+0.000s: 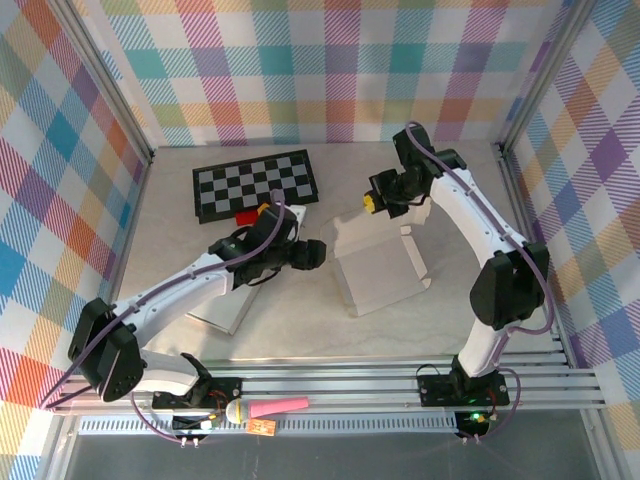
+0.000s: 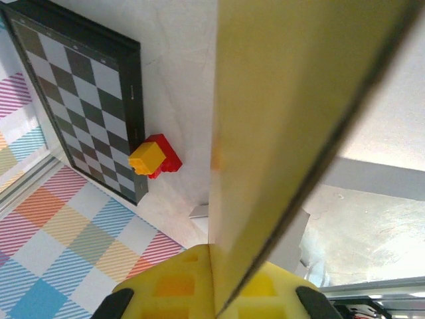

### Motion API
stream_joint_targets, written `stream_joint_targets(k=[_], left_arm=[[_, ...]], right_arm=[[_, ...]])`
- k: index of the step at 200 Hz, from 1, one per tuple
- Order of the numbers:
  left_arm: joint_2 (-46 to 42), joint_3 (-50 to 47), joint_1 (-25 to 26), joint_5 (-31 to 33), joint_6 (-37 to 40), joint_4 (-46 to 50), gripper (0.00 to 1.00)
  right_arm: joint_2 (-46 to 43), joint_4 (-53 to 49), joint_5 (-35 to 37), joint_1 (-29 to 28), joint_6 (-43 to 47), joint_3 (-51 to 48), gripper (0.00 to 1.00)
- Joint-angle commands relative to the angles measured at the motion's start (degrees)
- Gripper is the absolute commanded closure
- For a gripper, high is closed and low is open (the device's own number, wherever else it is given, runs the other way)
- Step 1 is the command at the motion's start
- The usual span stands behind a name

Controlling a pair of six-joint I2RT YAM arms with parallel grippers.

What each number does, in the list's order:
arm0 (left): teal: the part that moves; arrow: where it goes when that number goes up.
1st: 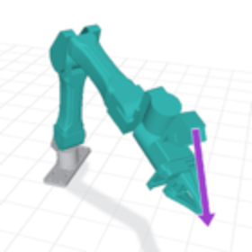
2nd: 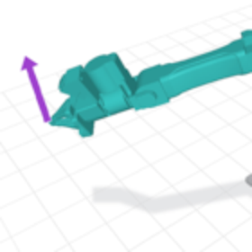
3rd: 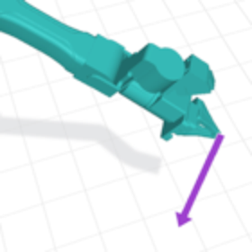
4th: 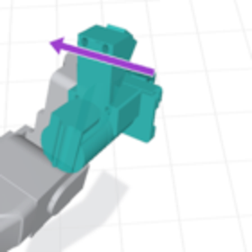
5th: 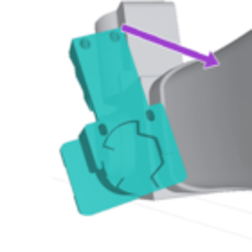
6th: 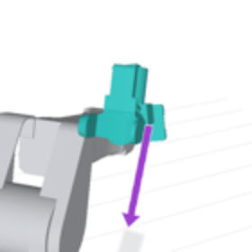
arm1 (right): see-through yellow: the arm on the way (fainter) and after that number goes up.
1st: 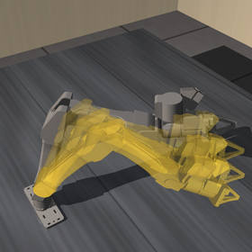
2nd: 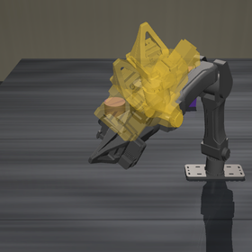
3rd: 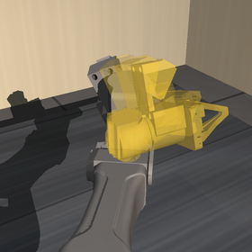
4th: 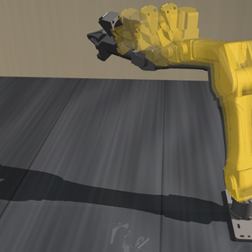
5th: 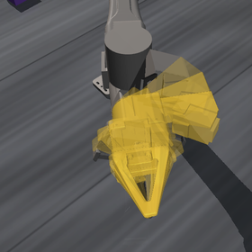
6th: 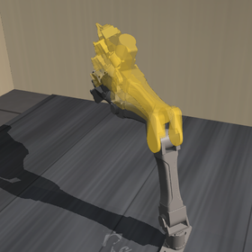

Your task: Fold the paper box

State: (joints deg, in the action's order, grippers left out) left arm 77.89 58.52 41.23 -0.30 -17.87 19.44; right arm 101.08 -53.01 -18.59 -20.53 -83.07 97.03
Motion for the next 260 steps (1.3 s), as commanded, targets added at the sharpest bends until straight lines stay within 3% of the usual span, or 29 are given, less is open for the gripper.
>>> stream_joint_targets(k=[1, 46, 95, 113, 159, 177, 215, 260], left_arm=[[1.81, 1.90, 1.83, 2.62, 3.97, -2.74, 0.36], [5.90, 4.06, 4.26, 8.85, 5.39, -0.79, 0.50], [7.13, 4.70, 4.73, 8.91, 6.62, -0.59, 0.89], [6.00, 4.58, 4.68, 8.62, 6.54, -0.98, 1.00], [5.07, 5.40, 4.89, 7.55, 6.44, 0.63, 1.00], [4.53, 4.98, 4.95, 7.51, 6.53, 0.94, 1.00], [4.15, 5.27, 4.96, 7.41, 6.53, 1.90, 1.00], [3.85, 5.46, 5.05, 7.47, 6.22, 1.99, 1.00]], right_arm=[[-2.99, 1.17, -1.53, 0.14, 0.12, -1.33, 1.00], [-2.86, 2.04, -2.22, 0.16, 0.05, -1.92, 1.00], [-2.47, 7.72, -6.47, 0.20, 2.37, -4.89, 1.00], [-2.75, 7.93, -5.05, 0.09, 5.70, -4.88, 0.87], [-8.63, 20.23, -0.53, -0.06, 6.71, -13.66, 0.61], [-8.75, 21.06, 0.02, -0.53, 6.82, -14.15, 0.57], [-9.41, 21.90, 1.96, -1.94, 6.38, -14.52, 0.60], [-9.86, 22.90, 3.86, -2.49, 6.23, -15.59, 0.75]])
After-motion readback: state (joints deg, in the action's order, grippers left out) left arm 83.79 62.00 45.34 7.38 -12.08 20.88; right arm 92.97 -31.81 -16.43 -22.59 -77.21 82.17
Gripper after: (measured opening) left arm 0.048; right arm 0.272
